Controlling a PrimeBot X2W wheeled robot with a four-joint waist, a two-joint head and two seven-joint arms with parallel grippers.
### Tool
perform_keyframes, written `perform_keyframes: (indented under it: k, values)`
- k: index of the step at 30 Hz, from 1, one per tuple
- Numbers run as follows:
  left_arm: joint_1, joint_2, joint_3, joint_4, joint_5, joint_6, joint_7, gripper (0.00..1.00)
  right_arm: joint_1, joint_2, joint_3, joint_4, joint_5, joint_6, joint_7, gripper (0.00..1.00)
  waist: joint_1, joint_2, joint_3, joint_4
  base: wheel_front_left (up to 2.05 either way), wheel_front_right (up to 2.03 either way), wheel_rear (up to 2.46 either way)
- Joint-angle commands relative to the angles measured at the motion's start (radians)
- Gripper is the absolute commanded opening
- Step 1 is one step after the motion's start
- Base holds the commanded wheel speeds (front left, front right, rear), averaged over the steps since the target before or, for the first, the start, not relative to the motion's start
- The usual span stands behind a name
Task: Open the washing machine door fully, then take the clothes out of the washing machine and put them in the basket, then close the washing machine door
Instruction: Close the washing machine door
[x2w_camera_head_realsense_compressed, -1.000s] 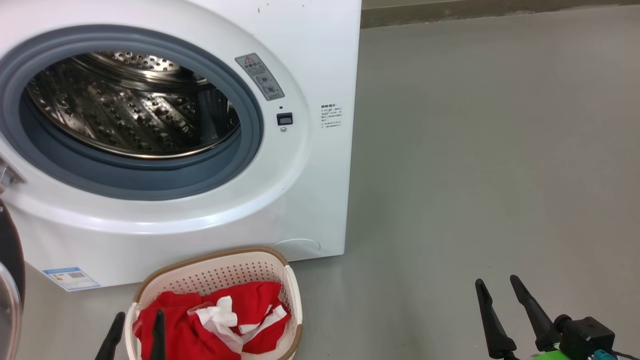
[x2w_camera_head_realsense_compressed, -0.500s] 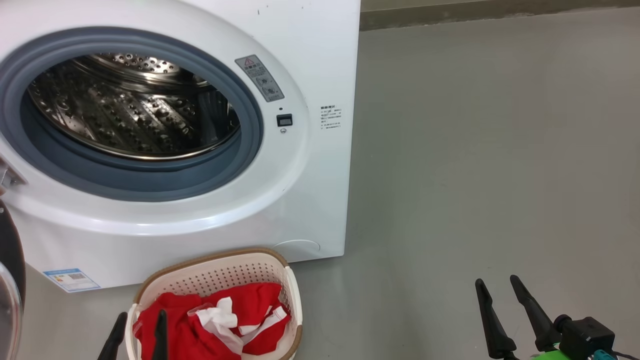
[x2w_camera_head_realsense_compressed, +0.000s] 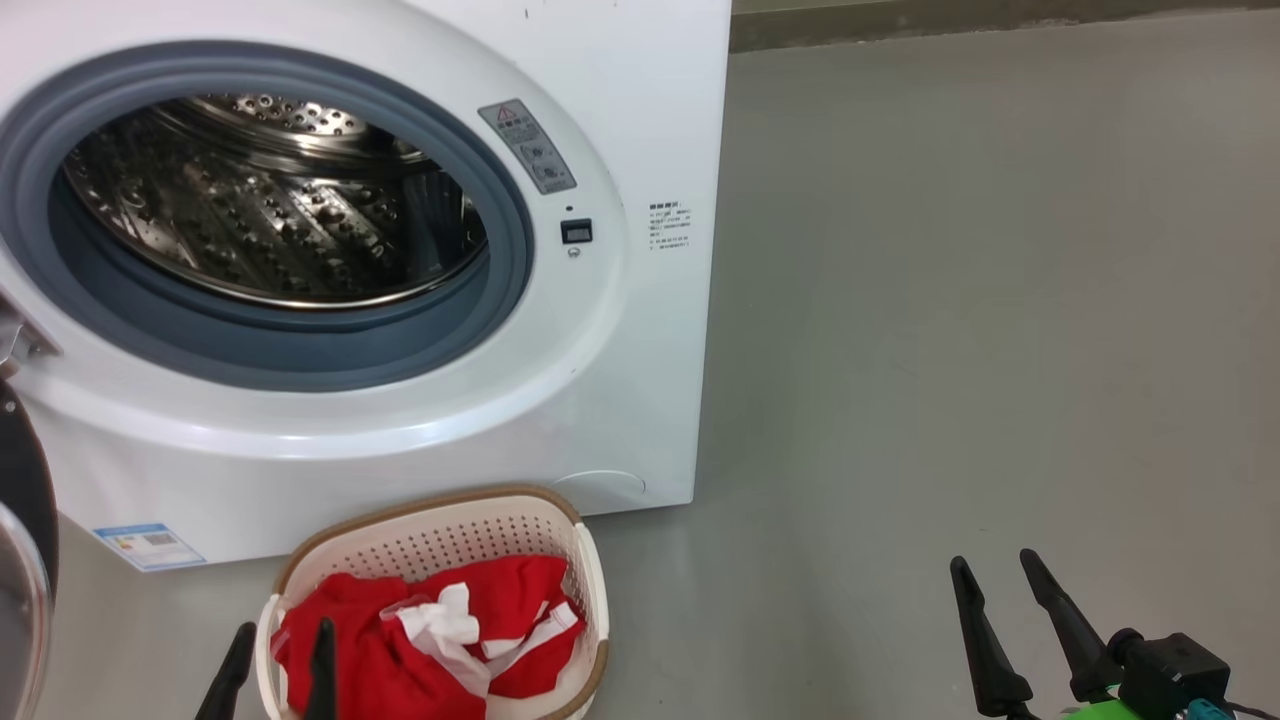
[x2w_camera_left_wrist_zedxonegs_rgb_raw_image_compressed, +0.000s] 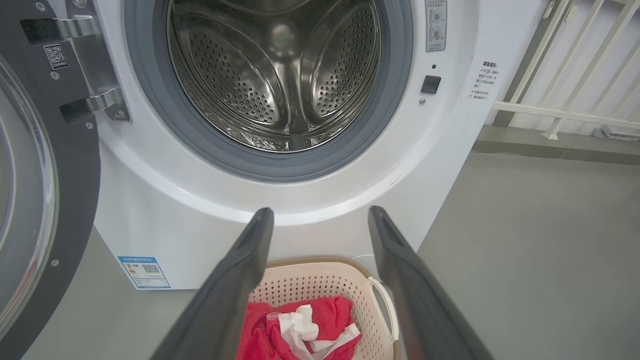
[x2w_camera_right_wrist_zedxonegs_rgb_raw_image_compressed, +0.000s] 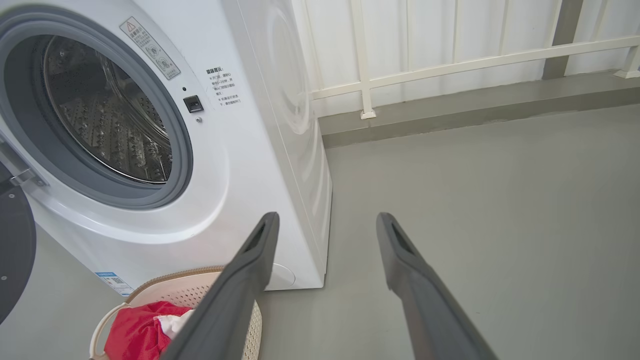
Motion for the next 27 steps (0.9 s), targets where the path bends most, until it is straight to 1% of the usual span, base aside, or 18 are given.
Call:
perform_keyframes:
  k: [1,16,27]
  values:
    - [-0.028,0.006,0.032,-0.022,0.014,0.001,-0.008,1.00,-0.017,-0.012,0.025,-0.027,0.000,0.008,-0.006,1.00,0.0000,0.0000,0.001,0.001,-1.00,1.00,0.00]
    - [-0.038,0.011,0.027,-0.022,0.001,0.001,-0.008,1.00,-0.024,-0.012,0.021,-0.029,0.002,0.008,-0.006,1.00,0.0000,0.0000,0.012,0.008,-1.13,1.13,0.00]
    - [-0.046,0.013,0.021,-0.020,-0.005,0.001,-0.008,1.00,-0.024,-0.012,0.017,-0.030,0.002,0.008,-0.006,1.00,0.0000,0.0000,0.015,0.014,-0.17,0.17,0.00]
